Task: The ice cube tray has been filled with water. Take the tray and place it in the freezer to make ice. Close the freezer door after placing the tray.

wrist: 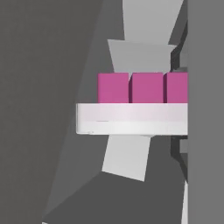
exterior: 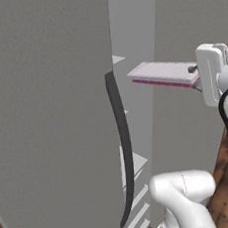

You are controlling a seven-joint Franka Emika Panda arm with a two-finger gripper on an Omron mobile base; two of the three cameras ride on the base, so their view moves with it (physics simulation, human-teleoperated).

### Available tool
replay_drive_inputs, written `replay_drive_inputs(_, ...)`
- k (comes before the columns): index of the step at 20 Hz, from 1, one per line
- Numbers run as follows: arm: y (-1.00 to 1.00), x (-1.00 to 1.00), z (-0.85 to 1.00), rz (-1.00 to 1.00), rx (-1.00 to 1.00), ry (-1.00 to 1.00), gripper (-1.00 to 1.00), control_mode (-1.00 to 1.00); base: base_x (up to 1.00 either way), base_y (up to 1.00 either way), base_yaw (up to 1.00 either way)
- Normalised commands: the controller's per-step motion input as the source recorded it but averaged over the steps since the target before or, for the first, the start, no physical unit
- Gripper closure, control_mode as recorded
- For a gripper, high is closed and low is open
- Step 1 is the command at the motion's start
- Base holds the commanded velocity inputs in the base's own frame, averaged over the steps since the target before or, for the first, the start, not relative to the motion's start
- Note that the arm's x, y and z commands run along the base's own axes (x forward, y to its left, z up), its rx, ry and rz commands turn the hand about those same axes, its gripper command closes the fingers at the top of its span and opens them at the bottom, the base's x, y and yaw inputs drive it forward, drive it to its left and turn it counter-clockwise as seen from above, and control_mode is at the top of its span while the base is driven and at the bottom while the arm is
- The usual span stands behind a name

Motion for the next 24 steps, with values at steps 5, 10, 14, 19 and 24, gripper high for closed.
replay_drive_inputs(5,0.23,0.44,0.15,0.0,0.0,-0.09,1.0,-1.0,0.0,0.0,0.0)
replay_drive_inputs(10,0.13,0.49,0.06,0.0,0.0,-0.03,1.0,-1.0,0.0,0.0,0.0)
replay_drive_inputs(14,0.1,0.47,0.09,0.0,0.0,0.0,1.0,-1.0,0.0,0.0,0.0)
replay_drive_inputs(19,0.14,0.51,0.09,0.0,0.0,0.0,1.0,-1.0,0.0,0.0,0.0)
replay_drive_inputs(24,0.19,0.44,0.07,0.0,0.0,0.0,1.0,-1.0,0.0,0.0,0.0)
